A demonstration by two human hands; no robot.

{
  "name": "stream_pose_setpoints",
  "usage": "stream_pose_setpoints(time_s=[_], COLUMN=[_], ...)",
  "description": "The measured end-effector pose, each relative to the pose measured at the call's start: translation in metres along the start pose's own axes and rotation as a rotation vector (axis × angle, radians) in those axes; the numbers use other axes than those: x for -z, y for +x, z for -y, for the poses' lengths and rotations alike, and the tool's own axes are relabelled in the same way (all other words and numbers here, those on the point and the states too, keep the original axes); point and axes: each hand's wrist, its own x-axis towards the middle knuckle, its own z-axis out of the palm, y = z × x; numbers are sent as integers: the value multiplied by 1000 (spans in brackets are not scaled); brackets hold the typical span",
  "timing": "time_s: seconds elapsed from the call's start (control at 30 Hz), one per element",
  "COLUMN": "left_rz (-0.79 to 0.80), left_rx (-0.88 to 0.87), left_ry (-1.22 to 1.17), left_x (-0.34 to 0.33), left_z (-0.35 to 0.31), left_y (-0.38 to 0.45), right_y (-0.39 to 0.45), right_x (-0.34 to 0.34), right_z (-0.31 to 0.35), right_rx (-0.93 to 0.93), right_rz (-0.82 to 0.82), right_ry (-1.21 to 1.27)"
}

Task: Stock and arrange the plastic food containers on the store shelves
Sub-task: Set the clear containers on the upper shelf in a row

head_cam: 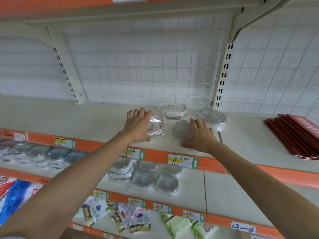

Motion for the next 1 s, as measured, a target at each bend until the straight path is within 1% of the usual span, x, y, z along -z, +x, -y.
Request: stream_pose_setpoints(time_s=[0.13, 0.23, 0.3, 0.37, 0.5, 0.6, 0.67, 0.83, 0.93, 1.0], left_rz=[-190, -302, -347, -337, -312, -261, -222, -87, -18, 64], left_rx=[-75, -92, -80, -69, -92, -93, -102, -111, -118, -113], left_ry=[-7, -19, -53, -70, -91, -77, -58, -27, -56, -88], left_x=[3, 7, 9, 9, 4, -2, -9, -27, -44, -59], left_z=[9, 16, 23, 33, 49, 56, 59, 64, 63, 59], left_y=[-24, -44, -59, -75, -113, -142, -159, -194, -210, -218], right_y=[-13, -27, -38, -49, -76, -95, -107, -137, -156, -166], right_x=[-1, -2, -2, -4, -12, -19, -25, -47, -70, -88], right_z=[20, 39, 53, 66, 85, 99, 108, 126, 131, 131], right_rx=[7, 30, 55, 84, 178, 176, 188, 204, 189, 165], right_rz=[-181, -367, -459, -481, -436, -336, -303, -183, -111, -39], right_ry=[-126, -184, -164, -145, -146, -145, -141, -172, -141, -123])
